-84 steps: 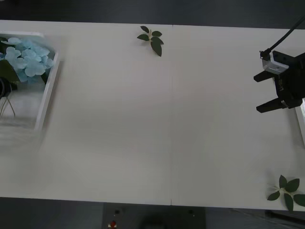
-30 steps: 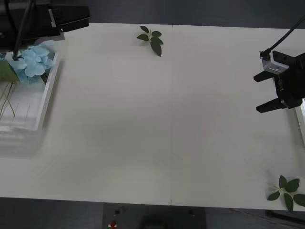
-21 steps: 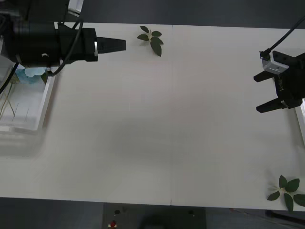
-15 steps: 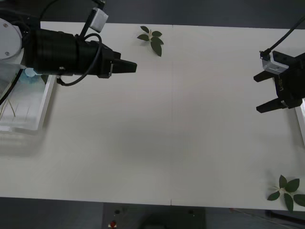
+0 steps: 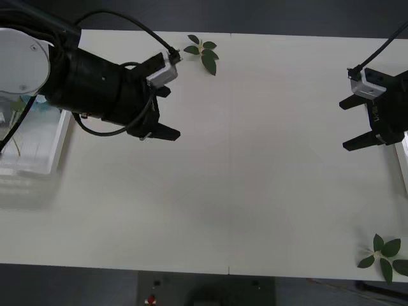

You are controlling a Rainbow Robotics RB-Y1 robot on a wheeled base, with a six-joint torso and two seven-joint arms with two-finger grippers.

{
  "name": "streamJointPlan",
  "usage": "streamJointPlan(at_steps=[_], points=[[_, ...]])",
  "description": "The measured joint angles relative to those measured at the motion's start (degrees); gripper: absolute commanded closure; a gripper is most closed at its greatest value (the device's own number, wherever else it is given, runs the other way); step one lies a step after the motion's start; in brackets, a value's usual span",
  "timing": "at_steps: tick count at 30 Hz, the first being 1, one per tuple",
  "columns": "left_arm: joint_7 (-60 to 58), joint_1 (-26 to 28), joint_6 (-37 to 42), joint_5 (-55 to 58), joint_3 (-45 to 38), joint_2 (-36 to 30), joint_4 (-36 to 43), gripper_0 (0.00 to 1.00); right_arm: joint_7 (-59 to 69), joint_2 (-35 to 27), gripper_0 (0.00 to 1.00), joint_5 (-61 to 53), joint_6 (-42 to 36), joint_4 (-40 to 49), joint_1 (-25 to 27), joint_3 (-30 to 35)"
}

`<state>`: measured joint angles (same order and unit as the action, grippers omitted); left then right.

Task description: Put the red flowers into the right box and the blue flowers into the left box

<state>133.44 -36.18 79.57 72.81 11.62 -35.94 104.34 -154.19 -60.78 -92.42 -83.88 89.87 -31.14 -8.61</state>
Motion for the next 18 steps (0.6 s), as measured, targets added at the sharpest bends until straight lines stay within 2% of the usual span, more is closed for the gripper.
streamJointPlan(at_steps=[3, 6, 12, 18], points=[[12.20, 0.00, -0.06, -0.54, -0.01, 1.82, -0.07, 0.00, 0.00, 0.00, 0.04, 0.00, 0.00, 0.00, 0.00, 0.00], [17.72, 0.00, -1.14, 0.18, -0.01, 3.28, -0.21, 0.00, 0.00, 0.00, 0.04, 0.00, 0.00, 0.00, 0.00, 0.00], [19.60, 0.00, -2.09, 5.46, 0.17, 4.42, -0.61, 0.00, 0.00, 0.00, 0.04, 0.00, 0.00, 0.00, 0.00, 0.00], [19.60, 0.96, -2.09, 5.49, 2.37, 4.42, -0.63, 0.00, 0.00, 0.00, 0.04, 0.00, 0.00, 0.00, 0.00, 0.00]])
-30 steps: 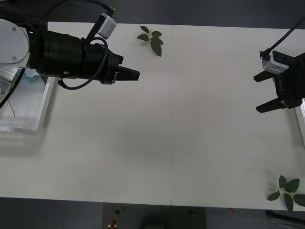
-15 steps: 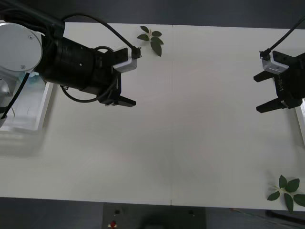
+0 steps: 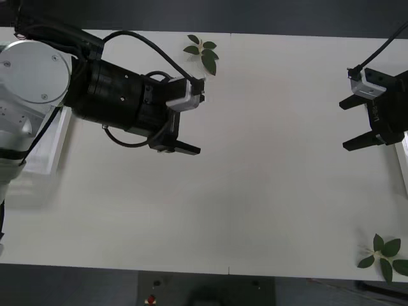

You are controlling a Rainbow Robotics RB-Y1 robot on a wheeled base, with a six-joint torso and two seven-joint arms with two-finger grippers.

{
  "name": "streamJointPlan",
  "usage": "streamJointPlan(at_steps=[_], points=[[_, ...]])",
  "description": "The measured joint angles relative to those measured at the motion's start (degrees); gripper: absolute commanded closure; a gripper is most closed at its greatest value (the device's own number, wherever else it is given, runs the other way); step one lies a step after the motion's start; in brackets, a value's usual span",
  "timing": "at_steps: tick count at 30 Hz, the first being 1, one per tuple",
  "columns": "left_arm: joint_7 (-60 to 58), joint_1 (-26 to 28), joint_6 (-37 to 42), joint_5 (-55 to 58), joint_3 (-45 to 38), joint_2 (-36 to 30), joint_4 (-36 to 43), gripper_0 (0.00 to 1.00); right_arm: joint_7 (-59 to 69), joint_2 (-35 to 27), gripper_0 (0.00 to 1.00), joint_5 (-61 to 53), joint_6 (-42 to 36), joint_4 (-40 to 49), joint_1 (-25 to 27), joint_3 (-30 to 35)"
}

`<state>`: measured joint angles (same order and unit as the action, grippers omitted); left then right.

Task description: Put the red flowers into the right box and the blue flowers into the left box

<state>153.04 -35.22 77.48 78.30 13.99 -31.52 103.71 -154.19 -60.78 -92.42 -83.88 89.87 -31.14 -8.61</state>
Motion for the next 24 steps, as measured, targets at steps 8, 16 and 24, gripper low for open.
streamJointPlan(at_steps=[8, 16, 24], points=[[0.00, 2.27, -0.11, -0.87, 1.94, 0.00, 0.00, 0.00, 0.00, 0.00, 0.04, 0.00, 0.00, 0.00, 0.00, 0.00], [0.00, 2.27, -0.12, 0.47, 1.94, 0.00, -0.01, 0.00, 0.00, 0.00, 0.04, 0.00, 0.00, 0.00, 0.00, 0.00], [0.00, 2.27, -0.18, 0.47, 1.94, 0.00, -0.03, 0.00, 0.00, 0.00, 0.04, 0.00, 0.00, 0.00, 0.00, 0.00]])
